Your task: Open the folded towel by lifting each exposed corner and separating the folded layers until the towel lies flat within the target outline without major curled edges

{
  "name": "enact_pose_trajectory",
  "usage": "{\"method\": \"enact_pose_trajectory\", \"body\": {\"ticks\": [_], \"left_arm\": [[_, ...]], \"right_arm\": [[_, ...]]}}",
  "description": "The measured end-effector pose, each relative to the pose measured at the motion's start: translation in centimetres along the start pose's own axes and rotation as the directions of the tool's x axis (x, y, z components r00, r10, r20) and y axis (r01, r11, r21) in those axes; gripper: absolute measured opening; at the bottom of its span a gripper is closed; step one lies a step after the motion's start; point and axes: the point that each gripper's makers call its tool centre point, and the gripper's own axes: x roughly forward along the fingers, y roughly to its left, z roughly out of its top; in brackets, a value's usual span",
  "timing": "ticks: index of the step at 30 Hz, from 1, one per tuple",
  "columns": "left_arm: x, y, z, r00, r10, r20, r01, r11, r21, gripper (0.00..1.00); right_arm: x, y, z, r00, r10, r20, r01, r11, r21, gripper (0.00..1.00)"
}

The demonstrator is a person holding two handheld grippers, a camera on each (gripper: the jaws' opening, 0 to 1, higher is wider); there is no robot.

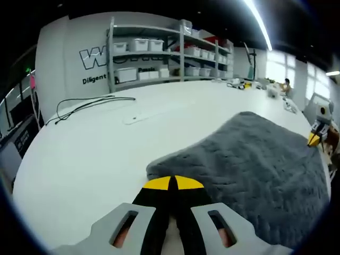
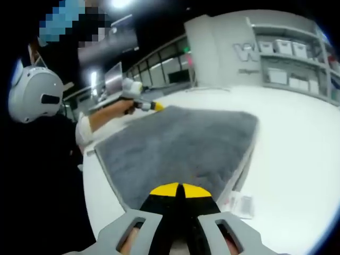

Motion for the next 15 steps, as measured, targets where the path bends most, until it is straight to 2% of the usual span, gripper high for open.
{"method": "enact_pose_trajectory", "body": {"ticks": [7, 15], "left_arm": [[0.6, 0.8, -0.3, 1.0, 0.011, -0.009, -0.011, 1.0, -0.022, 0.01], [1.0, 1.5, -0.4, 0.999, 0.025, -0.019, -0.025, 1.0, -0.009, 0.01]], "right_arm": [[-0.3, 0.3, -0.9, 1.0, 0.012, -0.019, -0.012, 1.0, -0.004, 0.0], [-0.6, 0.6, -1.3, 0.999, 0.026, -0.026, -0.027, 0.999, -0.027, 0.0]]}}
